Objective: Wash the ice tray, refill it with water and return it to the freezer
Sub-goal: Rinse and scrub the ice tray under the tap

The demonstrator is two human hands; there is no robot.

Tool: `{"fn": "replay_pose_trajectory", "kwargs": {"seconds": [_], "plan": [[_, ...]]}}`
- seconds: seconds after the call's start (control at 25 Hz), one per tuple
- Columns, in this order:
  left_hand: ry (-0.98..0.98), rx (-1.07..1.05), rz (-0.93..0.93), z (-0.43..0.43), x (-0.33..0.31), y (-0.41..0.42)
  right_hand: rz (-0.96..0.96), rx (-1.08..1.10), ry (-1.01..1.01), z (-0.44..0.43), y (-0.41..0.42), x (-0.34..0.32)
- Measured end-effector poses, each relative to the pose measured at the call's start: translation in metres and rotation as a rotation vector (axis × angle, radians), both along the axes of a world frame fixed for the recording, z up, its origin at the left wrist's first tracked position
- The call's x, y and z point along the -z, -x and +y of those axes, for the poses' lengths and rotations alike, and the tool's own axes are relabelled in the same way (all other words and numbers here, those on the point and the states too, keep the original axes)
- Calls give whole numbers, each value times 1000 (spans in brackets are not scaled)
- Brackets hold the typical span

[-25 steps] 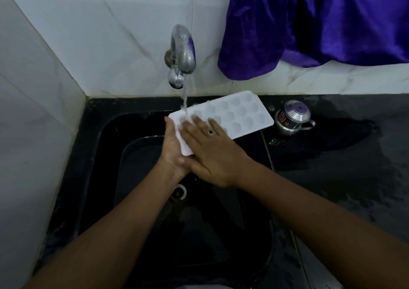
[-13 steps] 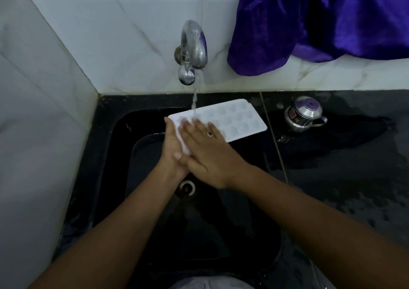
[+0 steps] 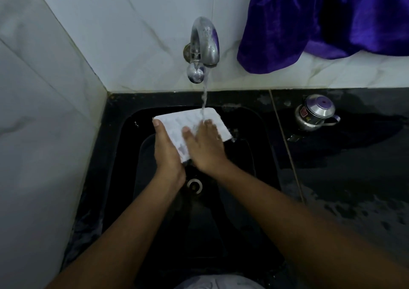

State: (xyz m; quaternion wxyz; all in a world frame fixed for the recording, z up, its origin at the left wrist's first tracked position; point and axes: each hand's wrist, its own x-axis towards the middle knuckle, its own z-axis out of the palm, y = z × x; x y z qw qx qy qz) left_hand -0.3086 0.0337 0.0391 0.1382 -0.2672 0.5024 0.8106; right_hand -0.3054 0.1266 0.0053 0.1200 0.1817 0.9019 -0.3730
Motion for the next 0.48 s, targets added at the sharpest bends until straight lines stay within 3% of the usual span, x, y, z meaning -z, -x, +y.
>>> {"fn": "replay_pose_trajectory", "kwargs": {"seconds": [0.08, 0.2, 0.4, 0.48], "plan": [[20, -8, 10, -3, 0, 1, 5, 1, -13, 3, 1, 4], [32, 24, 52, 3, 4, -10, -133, 250, -6, 37, 27, -5], [14, -47, 24, -5, 0, 5, -92, 8, 77, -10, -12, 6], [30, -16, 31, -2, 1, -3, -104, 150, 70, 8, 5, 8]]}}
